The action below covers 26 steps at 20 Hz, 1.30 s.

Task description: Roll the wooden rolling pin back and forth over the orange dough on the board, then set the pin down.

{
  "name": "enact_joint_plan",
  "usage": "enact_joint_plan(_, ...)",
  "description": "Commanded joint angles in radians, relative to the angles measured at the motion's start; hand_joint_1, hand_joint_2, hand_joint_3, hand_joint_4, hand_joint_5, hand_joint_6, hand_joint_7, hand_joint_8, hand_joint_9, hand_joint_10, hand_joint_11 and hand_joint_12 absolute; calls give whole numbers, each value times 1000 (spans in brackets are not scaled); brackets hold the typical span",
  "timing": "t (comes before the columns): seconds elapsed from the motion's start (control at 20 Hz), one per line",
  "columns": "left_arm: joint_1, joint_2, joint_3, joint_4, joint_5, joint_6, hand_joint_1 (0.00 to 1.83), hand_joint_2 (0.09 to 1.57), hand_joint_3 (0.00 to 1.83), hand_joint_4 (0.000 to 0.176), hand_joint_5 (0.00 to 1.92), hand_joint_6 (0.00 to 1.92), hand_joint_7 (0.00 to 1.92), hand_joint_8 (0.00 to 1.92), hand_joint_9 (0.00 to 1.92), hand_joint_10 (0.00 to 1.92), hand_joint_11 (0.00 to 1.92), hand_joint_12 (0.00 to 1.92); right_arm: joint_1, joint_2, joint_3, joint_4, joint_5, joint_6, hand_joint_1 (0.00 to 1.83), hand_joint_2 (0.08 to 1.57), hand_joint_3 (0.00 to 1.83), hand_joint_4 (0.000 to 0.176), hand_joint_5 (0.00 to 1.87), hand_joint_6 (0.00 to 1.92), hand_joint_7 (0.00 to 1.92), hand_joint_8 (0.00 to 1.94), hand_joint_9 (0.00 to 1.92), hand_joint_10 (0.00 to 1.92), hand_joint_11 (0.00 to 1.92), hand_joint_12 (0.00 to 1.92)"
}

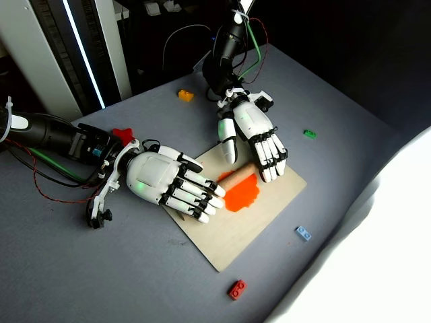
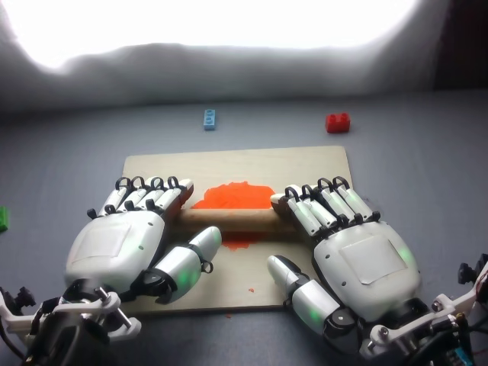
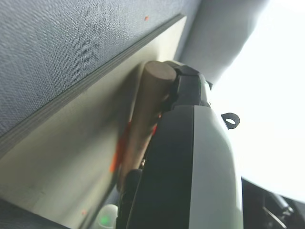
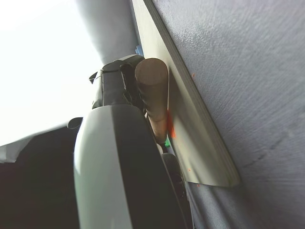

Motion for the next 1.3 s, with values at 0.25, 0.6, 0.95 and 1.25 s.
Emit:
enact_joint_plan(0.25,28,9,-26,6,8,-19,0,1432,0,0,276,3,318,1,299,3,0,791,-29,0,-25,-28,-38,-1,0,1463,1,0,38,719,395,7,23,728,0,852)
enact_joint_plan(0.6,39,20,-38,23,8,-26,0,1433,0,0,293,6,343,7,312,4,0,781,-31,4,-32,-34,-34,-1,0,1469,2,0,57,702,395,4,27,709,0,841)
enact_joint_plan(0.95,44,27,-55,41,-1,-26,0,1432,0,0,293,4,342,4,312,3,0,782,-42,19,-56,-52,-30,-1,0,1466,1,0,61,688,388,1,18,695,0,770)
enact_joint_plan(1.25,61,36,-72,48,-9,-29,0,1432,0,0,293,3,342,3,312,3,0,781,-53,32,-74,-73,-25,-2,0,1466,1,0,62,686,388,1,19,693,0,767)
